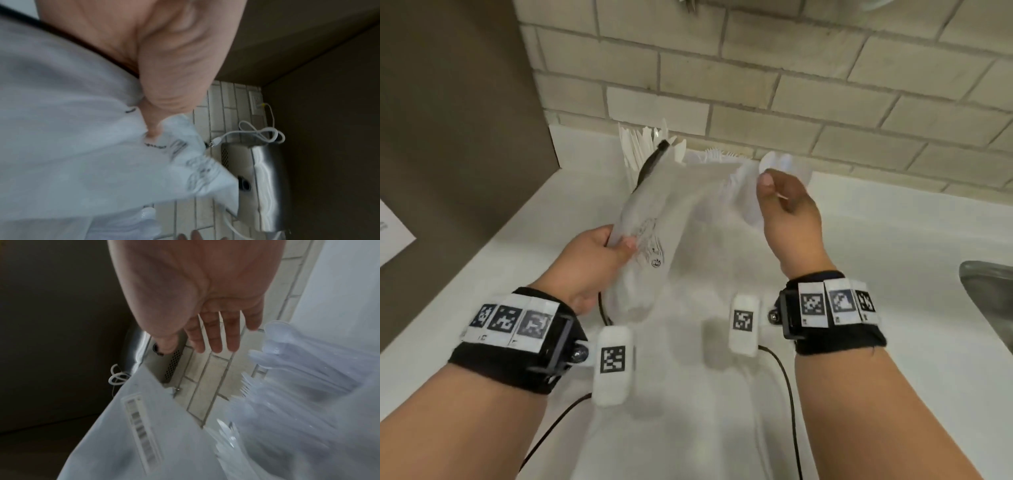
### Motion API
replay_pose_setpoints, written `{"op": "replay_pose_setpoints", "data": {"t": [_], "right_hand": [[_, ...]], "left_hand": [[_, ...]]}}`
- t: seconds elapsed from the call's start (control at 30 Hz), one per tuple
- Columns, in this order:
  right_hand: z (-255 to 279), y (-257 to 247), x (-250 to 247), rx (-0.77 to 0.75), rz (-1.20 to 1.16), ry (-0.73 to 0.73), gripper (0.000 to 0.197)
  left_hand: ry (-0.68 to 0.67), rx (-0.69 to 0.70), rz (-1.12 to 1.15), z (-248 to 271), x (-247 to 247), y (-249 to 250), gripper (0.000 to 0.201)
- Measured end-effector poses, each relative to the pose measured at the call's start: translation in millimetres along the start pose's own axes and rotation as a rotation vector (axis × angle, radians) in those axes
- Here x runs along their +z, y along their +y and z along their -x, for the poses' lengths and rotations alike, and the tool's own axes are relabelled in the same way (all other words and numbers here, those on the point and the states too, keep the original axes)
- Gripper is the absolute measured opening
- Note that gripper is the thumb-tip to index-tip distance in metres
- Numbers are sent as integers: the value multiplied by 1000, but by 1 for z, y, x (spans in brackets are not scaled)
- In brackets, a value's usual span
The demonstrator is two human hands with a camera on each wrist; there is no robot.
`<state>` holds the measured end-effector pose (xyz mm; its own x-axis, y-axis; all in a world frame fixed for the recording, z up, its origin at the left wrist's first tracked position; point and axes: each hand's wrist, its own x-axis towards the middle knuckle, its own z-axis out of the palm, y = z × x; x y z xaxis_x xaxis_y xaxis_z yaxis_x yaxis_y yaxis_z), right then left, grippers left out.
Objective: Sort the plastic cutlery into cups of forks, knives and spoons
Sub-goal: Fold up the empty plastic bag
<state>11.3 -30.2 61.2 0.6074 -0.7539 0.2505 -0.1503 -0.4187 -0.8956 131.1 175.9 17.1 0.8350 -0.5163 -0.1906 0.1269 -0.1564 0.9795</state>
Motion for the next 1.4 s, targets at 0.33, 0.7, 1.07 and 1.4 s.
{"op": "replay_pose_setpoints", "data": {"t": [0.33,0.7,1.07,1.4], "right_hand": [[67,-3,56,244,-392,-299,29],[68,23,30,391,-684,-258,40],[74,24,17,483,-956,-293,20],[86,7,18,615,-815,-605,23]], "left_hand": [[-120,55,210,32,14,8,37],[-104,24,255,35,-5,1,13],[-154,105,343,29,-3,-5,62],[-174,380,31,30,-9,-2,63]]}}
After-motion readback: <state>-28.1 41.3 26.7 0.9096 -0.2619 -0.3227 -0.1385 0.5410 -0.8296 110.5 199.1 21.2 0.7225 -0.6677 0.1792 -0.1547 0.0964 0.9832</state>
